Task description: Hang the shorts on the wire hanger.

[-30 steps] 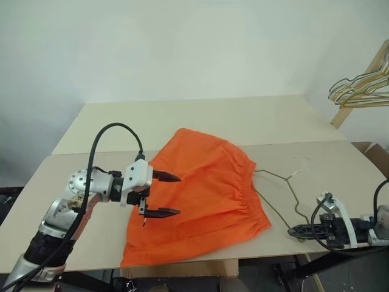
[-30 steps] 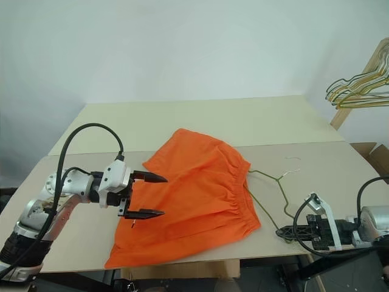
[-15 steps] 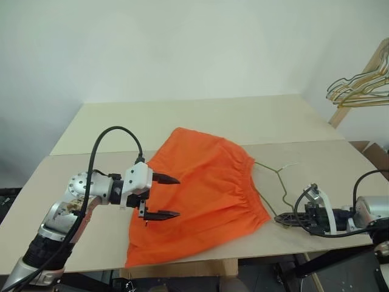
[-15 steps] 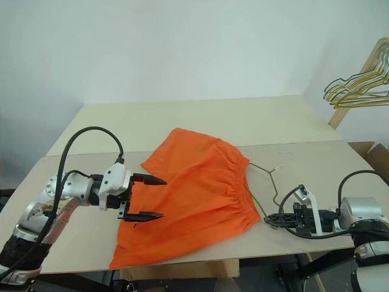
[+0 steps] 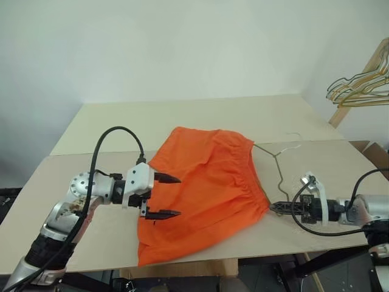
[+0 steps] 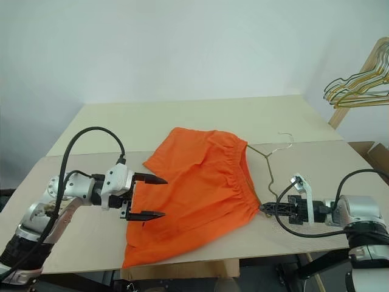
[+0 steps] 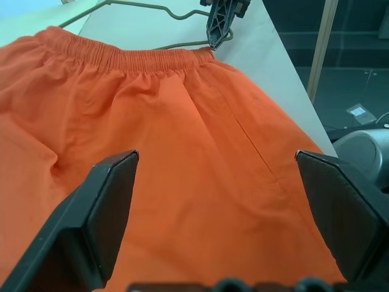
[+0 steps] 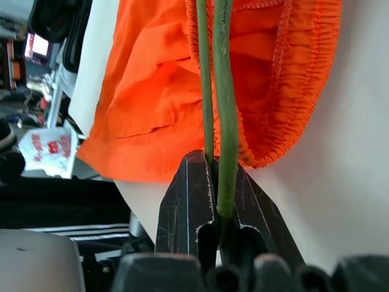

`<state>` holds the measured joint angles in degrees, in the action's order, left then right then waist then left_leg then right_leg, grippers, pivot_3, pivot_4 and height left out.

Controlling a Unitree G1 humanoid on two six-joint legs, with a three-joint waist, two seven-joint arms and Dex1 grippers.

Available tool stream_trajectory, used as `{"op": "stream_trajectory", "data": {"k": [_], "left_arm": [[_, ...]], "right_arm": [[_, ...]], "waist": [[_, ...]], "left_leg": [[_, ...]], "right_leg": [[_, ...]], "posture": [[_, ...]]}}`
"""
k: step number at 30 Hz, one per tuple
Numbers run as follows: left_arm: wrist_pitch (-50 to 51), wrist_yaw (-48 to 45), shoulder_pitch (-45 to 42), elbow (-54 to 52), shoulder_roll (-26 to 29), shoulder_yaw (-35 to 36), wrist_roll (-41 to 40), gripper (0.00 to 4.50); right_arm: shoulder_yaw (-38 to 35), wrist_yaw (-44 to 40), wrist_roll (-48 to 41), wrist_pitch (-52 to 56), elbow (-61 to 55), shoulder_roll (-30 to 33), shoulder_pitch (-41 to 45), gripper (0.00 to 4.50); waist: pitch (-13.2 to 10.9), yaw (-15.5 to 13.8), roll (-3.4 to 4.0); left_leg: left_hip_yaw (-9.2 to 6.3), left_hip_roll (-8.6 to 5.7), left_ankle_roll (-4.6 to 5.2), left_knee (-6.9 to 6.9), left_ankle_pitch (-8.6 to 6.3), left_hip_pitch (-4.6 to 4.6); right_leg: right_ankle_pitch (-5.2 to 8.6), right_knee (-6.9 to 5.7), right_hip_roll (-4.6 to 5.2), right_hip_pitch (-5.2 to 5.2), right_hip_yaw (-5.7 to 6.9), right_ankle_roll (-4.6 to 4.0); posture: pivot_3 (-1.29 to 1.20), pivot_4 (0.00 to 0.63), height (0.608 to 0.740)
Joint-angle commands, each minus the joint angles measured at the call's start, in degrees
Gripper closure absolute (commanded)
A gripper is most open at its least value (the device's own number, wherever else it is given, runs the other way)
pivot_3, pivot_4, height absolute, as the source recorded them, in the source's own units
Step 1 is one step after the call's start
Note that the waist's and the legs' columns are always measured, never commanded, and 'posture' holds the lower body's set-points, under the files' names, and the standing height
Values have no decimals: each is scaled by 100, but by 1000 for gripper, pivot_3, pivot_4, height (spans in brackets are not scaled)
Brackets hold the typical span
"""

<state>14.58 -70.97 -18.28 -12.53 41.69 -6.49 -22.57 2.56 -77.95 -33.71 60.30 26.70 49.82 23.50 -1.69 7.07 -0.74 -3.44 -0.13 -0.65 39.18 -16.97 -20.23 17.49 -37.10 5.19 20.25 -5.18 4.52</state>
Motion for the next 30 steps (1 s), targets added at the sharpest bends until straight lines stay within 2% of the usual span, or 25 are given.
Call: {"op": "stream_trajectory", "data": {"k": [1,3,6,11,16,18,20,27,30], "left_arm": [[-150,317,-818,423,-356,213,-61,14],[-238,524,-1397,912,-590,297,42,14],[-736,564,-2713,2375,-769,325,383,14],[-1844,-345,-4714,5088,-854,138,839,14],[-2470,-1167,-6021,7124,-1104,-8,1294,14],[-2512,-1788,-6326,7583,-1175,-72,1335,14],[-2492,-2121,-6510,7824,-1192,-422,1316,14],[-3142,-2153,-6652,8266,-1376,-1118,1687,14],[-3348,-2153,-6639,8322,-1429,-1358,1729,14]], "right_arm": [[-234,17,72,-503,-423,37,86,4500],[-247,66,167,-797,-577,36,67,4500],[-130,57,430,-1369,-917,111,32,4500],[33,176,883,-1808,-1256,189,201,4500],[221,190,1259,-2182,-1399,211,392,4500],[287,198,1362,-2266,-1467,206,489,4500],[426,217,1517,-2355,-1588,217,574,4500],[697,202,1860,-2629,-2027,211,666,4500],[746,228,1912,-2569,-2139,167,759,4500]], "waist": [[0,-20,0],[-1,-35,-2],[-1,-16,-2],[-1,79,0],[-3,158,0],[-4,176,1],[-6,206,3],[-8,321,4],[-11,339,7]], "left_leg": [[0,0,0,0,0,0],[-6,-4,-2,9,2,-6],[-9,-6,-3,15,2,-9],[-2,-6,-3,14,2,-9],[10,-8,-2,11,3,-23],[13,-9,-2,12,3,-29],[18,-8,-1,12,2,-37],[1,-7,-1,18,3,-64],[-21,-7,0,46,3,-103]], "right_leg": [[-1,0,0,0,0,1],[-2,-1,3,-1,11,3],[-5,0,2,0,13,4],[-5,4,-1,4,13,4],[-3,12,1,14,16,7],[-2,15,2,17,16,9],[-1,13,-1,24,16,10],[-1,2,0,52,16,11],[-1,-15,-1,91,15,10]], "posture": [[-124,0,740],[-124,0,740],[-125,0,740],[-136,0,740],[-148,0,740],[-159,0,740],[-167,0,740],[-182,0,740],[-186,0,740]]}}
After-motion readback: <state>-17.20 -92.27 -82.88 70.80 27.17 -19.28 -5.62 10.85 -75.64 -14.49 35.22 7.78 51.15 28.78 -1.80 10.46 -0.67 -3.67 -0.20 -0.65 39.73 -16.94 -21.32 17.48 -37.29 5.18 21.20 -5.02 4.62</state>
